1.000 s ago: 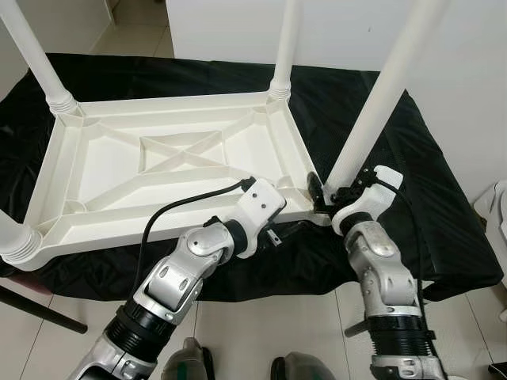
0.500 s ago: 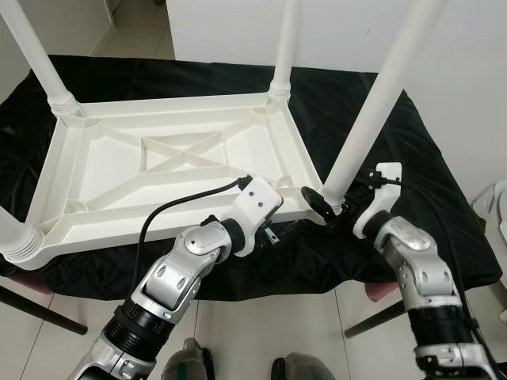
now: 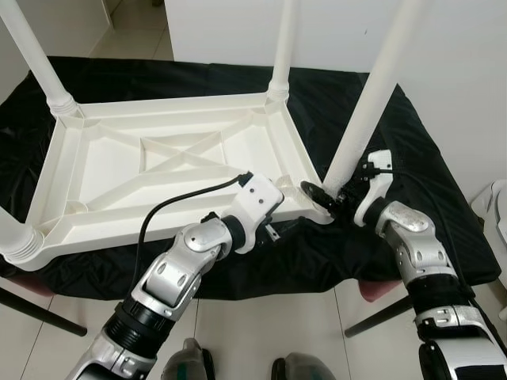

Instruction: Building children table

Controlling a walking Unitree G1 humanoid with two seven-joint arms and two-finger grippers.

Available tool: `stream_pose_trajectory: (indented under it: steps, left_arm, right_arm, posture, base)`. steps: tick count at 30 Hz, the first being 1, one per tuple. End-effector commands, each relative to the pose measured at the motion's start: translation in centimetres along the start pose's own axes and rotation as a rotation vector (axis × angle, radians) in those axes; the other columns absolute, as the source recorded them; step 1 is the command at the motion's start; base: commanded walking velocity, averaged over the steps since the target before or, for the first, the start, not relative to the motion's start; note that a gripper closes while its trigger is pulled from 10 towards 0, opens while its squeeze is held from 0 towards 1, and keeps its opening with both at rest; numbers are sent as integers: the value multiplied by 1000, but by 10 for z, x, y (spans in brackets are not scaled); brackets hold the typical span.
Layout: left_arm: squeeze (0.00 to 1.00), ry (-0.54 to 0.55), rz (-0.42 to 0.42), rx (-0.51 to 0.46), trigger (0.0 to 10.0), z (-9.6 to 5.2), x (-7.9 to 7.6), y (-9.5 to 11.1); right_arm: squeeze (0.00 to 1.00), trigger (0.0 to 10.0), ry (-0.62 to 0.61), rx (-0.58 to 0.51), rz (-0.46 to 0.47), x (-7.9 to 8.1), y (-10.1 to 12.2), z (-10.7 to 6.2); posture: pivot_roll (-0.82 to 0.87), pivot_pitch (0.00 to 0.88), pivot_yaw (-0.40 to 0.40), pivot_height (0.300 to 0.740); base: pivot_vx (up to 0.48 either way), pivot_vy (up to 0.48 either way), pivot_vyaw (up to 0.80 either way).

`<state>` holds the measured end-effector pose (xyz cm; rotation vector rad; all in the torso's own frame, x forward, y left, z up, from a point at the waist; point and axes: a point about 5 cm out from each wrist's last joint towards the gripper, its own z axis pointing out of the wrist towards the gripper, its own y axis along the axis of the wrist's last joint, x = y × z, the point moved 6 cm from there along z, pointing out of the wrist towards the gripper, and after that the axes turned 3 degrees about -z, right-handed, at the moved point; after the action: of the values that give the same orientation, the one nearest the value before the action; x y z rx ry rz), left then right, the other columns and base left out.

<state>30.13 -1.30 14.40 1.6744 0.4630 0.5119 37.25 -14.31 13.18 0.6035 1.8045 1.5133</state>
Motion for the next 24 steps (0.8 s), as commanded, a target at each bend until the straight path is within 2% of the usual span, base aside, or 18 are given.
stream_pose_trajectory:
  steps: [1, 9, 10, 15, 19, 24]
  left_arm:
    - [0, -31, 2, 7, 10000, 0, -3, 1]
    - [0, -46, 3, 6, 10000, 0, -6, 1]
    - [0, -47, 2, 6, 10000, 0, -7, 1]
    - [0, -50, 0, 7, 10000, 0, -8, 1]
    - [0, -50, -2, 7, 10000, 0, -9, 1]
    - [0, -51, -5, 8, 10000, 0, -11, 0]
  right_arm:
    - [0, 0, 30, -1, -18, 5, 0, 2]
    - [0, 0, 2, -11, -4, 1, -4, -2]
    - [0, 10000, -13, -10, -1, -1, -4, -3]
    - [0, 10000, -47, 0, 6, -3, -6, -4]
    - [0, 10000, -123, 45, 25, -4, -12, -2]
    - [0, 10000, -229, 11, 109, 5, -6, 6]
  posture:
    - [-158, 17, 16, 740]
    - [-164, 20, 18, 740]
    - [-166, 23, 17, 740]
    - [-163, 24, 13, 740]
    - [-162, 25, 9, 740]
    - [-165, 21, 3, 740]
  base:
    - [0, 0, 0]
    - [0, 0, 0]
    - [0, 0, 0]
    - [0, 0, 0]
    - [0, 0, 0]
    - [0, 0, 0]
